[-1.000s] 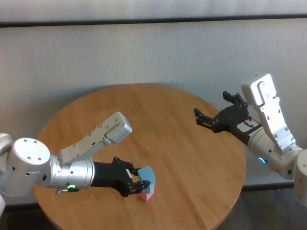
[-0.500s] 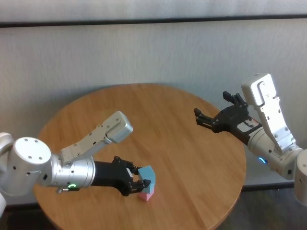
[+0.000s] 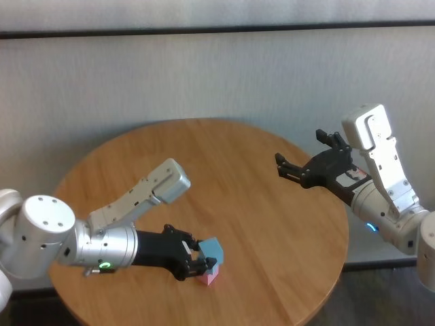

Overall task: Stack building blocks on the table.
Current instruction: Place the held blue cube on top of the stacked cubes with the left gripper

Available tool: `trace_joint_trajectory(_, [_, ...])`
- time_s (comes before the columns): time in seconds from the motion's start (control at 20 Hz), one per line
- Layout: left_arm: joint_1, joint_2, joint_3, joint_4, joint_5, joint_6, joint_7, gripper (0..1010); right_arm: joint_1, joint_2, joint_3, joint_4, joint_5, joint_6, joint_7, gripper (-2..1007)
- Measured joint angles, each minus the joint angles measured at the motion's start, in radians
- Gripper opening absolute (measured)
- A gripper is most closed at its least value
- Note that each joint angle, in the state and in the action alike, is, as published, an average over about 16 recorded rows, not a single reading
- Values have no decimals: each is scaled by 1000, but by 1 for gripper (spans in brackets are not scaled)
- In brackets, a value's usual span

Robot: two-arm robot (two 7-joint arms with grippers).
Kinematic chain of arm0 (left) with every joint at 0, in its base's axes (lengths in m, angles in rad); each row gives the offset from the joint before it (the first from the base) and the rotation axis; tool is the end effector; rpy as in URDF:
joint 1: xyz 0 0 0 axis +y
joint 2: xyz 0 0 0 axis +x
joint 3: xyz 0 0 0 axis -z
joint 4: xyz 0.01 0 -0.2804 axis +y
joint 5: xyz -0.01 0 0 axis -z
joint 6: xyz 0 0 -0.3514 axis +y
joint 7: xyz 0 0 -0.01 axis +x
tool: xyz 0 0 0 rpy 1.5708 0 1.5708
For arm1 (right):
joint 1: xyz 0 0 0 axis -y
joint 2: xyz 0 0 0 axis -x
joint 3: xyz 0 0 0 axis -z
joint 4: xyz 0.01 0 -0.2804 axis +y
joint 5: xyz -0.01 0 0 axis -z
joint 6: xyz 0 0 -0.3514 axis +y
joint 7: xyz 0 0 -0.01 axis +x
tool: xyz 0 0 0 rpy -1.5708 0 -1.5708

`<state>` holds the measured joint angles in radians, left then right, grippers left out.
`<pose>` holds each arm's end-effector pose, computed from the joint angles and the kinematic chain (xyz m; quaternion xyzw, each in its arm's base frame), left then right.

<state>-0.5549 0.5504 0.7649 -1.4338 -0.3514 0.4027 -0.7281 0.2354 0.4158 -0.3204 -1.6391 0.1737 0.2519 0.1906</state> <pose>0.4473 -0.0370 -0.2231 0.2852 0.0354 0.1817 0.9404 0.4106 -0.0010 -0.2025 -0.1294 -0.0781 -0.5235 0.8385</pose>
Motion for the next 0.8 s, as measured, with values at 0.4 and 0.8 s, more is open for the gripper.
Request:
trace_joint_trajectory(0.4, [-4,-5,4,6,-7,14,-7,394,0,0,0,0,0,0,0,1005])
trace_joint_trajectory(0.8, [-3,-4,3,5,-5,7,-4,428,0,0,0,0,0,0,0,1005])
